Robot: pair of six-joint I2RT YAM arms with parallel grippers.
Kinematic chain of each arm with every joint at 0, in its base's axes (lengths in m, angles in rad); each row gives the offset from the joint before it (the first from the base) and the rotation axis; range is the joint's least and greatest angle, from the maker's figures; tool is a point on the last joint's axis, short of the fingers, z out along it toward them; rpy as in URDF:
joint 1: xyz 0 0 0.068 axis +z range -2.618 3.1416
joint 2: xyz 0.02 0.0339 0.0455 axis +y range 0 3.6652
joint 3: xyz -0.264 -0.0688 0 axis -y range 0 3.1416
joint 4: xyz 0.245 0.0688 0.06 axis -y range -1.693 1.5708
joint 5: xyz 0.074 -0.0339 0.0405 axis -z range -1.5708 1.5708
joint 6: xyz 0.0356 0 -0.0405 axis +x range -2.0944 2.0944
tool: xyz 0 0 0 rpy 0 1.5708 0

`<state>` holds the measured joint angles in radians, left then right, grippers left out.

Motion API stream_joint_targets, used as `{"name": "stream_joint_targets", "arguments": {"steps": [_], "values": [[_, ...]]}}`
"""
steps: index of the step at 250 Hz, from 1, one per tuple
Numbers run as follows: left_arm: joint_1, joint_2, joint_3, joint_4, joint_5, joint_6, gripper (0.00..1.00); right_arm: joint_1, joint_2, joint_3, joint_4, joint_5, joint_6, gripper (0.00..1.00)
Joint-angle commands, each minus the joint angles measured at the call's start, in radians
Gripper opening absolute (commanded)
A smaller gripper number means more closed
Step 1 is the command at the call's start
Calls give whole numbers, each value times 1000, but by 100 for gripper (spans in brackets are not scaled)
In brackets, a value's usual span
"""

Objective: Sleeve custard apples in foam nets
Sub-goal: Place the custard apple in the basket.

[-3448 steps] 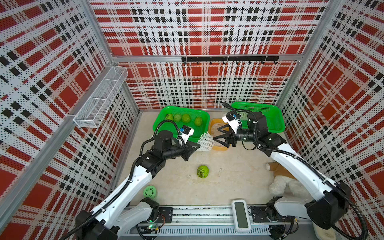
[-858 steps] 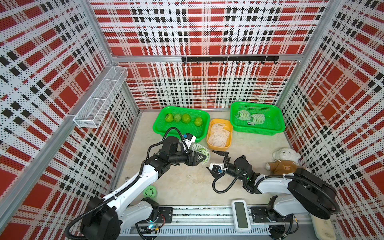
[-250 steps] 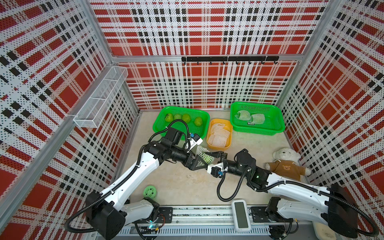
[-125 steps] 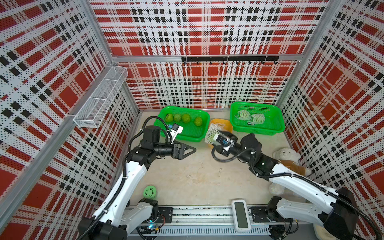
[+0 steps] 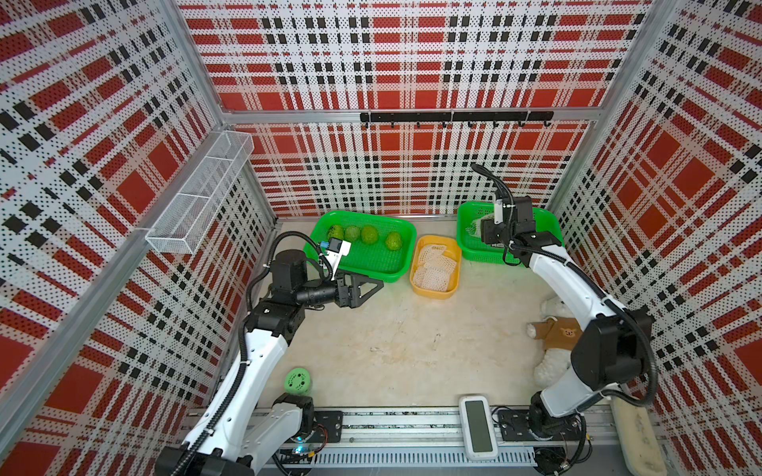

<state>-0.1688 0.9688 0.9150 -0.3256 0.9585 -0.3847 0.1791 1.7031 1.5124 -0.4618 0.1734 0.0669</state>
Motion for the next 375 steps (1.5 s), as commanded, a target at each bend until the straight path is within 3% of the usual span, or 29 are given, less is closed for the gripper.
{"name": "stream_joint_targets", "arguments": {"steps": [1, 89, 134, 161, 224, 262, 286, 326, 375], "values": [[3, -17, -3, 13, -43, 24, 99, -28, 93, 94, -94, -73, 65, 65], [-55, 94, 79, -46, -127, 83, 99, -50, 388, 300, -145, -173, 157, 66], [-165, 169, 154, -90, -392, 135, 99, -62, 501, 386, -171, -173, 234, 69], [-187, 269, 224, -101, -531, 124, 99, -70, 532, 381, -167, -157, 272, 69], [-187, 636, 513, -208, -741, 144, 99, -73, 539, 353, -166, -83, 281, 79], [-174, 886, 727, -305, -846, 165, 100, -71, 515, 337, -146, -116, 268, 92], [-164, 1003, 817, -302, -889, 169, 94, -69, 479, 315, -133, -117, 245, 100], [-161, 1155, 973, -295, -996, 200, 88, -69, 421, 277, -127, -124, 192, 100], [-151, 1326, 1204, -357, -1095, 234, 88, -69, 339, 238, -125, -138, 145, 100]]}}
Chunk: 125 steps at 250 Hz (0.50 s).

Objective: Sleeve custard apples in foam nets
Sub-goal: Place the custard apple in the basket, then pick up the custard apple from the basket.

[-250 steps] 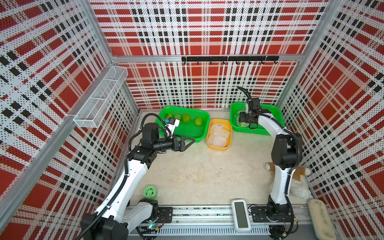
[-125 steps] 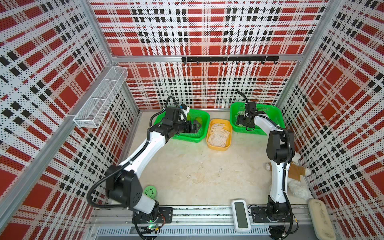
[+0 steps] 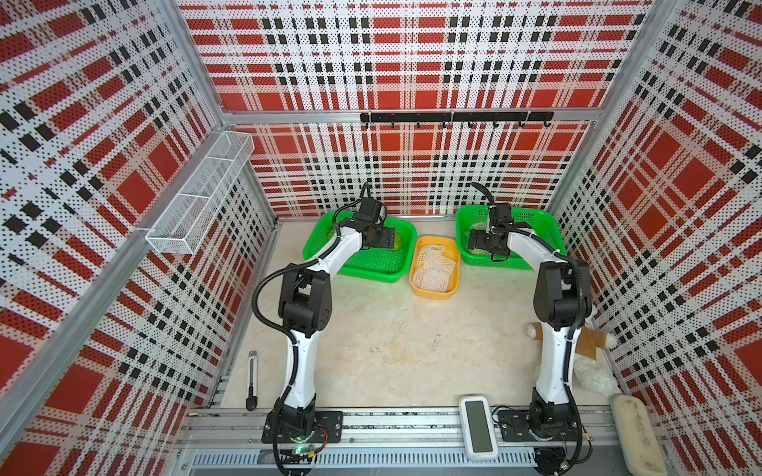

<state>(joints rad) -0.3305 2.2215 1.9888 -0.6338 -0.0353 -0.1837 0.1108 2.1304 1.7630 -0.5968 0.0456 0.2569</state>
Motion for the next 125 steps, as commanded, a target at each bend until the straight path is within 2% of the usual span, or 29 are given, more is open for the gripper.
{"name": "stream_joint_targets", "arguments": {"steps": [1, 67, 76, 125], "values": [[11, 75, 135, -51, -104, 34, 88, 0, -90, -14, 10, -10, -46, 100], [21, 266, 389, -161, -130, 53, 88, 14, -190, -11, -51, 3, -90, 100], [50, 287, 415, -173, -127, 60, 88, 19, -204, -9, -61, 0, -95, 100], [57, 344, 464, -193, -121, 73, 86, 97, -296, -23, -101, -25, -143, 100]]}}
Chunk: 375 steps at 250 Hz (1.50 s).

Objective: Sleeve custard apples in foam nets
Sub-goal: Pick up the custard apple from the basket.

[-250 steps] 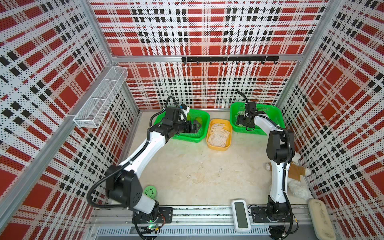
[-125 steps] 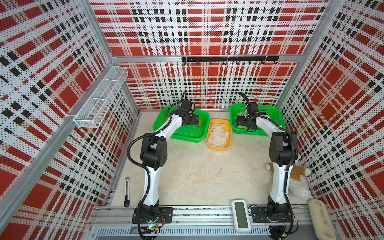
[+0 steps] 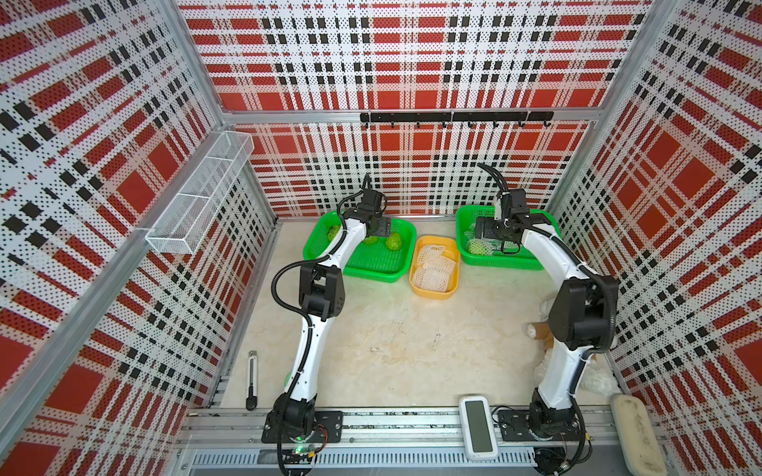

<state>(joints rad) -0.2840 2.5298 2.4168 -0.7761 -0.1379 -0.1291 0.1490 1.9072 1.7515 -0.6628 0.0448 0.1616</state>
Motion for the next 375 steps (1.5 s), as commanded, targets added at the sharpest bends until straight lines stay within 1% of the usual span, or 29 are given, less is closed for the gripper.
{"name": "stream_joint_targets", "arguments": {"steps": [1, 28, 58, 74, 101, 135, 187, 208, 218, 234, 245, 265, 283, 301, 318, 357, 366, 375], "values": [[11, 36, 35, -51, -19, 19, 86, 60, -73, -13, -35, -26, -49, 100], [7, 48, 39, -49, -43, 27, 86, 125, -98, -29, -37, -72, -47, 100], [4, 72, 53, -43, -28, 32, 85, 182, -81, -35, -9, -113, -11, 98], [7, 90, 63, -40, -6, 36, 84, 209, -55, -31, 6, -120, 9, 97], [10, 110, 74, -35, -2, 40, 80, 231, 1, -22, 50, -135, 35, 96], [19, 122, 77, -9, 28, 30, 75, 247, 115, 59, 60, -151, 39, 93], [33, 130, 76, 4, 64, 11, 62, 247, 270, 183, 59, -151, 52, 88], [39, 122, 68, 7, 82, 6, 50, 248, 322, 232, 51, -161, 61, 84], [41, 110, 56, 17, 88, 8, 46, 250, 341, 248, 51, -158, 64, 81], [40, 72, 17, 46, 101, 18, 39, 251, 368, 271, 50, -149, 68, 76], [41, 41, -15, 66, 109, 26, 35, 250, 386, 291, 42, -149, 74, 71], [39, -17, -65, 82, 126, 34, 30, 253, 416, 323, 24, -145, 77, 63], [40, -75, -112, 90, 153, 37, 27, 259, 435, 347, 5, -137, 75, 54], [39, -136, -165, 94, 182, 39, 26, 265, 443, 359, -4, -129, 71, 43], [36, -207, -231, 96, 197, 35, 25, 268, 441, 358, -2, -126, 72, 37], [13, -407, -438, 140, 198, 29, 25, 273, 434, 347, -12, -116, 63, 35], [6, -455, -491, 148, 196, 22, 26, 276, 429, 340, -14, -112, 58, 37], [-1, -505, -549, 160, 198, 17, 26, 277, 423, 330, -14, -101, 54, 43]]}}
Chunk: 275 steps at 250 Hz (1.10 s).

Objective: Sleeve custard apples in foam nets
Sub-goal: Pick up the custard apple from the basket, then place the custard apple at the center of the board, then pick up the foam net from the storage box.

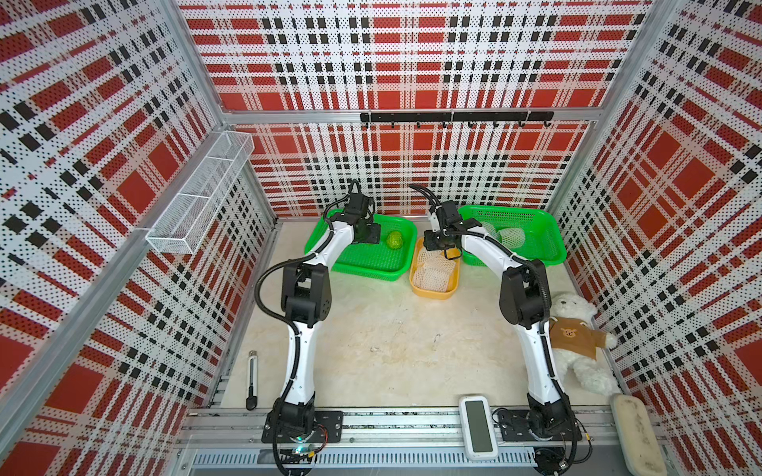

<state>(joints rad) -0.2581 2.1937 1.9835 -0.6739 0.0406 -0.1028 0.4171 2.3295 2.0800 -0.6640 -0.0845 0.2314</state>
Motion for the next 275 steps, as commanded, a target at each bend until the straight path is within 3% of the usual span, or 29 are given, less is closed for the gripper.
{"name": "stream_joint_targets", "arguments": {"steps": [1, 15, 38, 86, 142, 210, 248, 275], "values": [[-29, -175, -123, 61, 19, -10, 26, 9, 0, 0, -13, 29, -16, 43], [-38, -252, -219, 91, 16, -23, 26, 12, -5, -14, -11, 43, -26, 45], [-90, -371, -374, 127, 8, -48, 27, 13, -2, -26, -16, 55, -38, 40], [-197, -612, -680, 166, -18, -102, 27, 14, 5, -51, 5, 65, -61, 16], [-361, -842, -1024, 191, -67, -235, 27, 26, -150, -211, 150, 76, -103, 6], [-556, -879, -1270, 299, -79, -405, 29, 57, -410, -435, 251, 84, -150, 2], [-579, -858, -1332, 334, -70, -453, 34, 72, -546, -545, 272, 55, -145, 2], [-578, -840, -1345, 341, -52, -449, 44, 77, -643, -629, 293, 7, -139, 2]]}}
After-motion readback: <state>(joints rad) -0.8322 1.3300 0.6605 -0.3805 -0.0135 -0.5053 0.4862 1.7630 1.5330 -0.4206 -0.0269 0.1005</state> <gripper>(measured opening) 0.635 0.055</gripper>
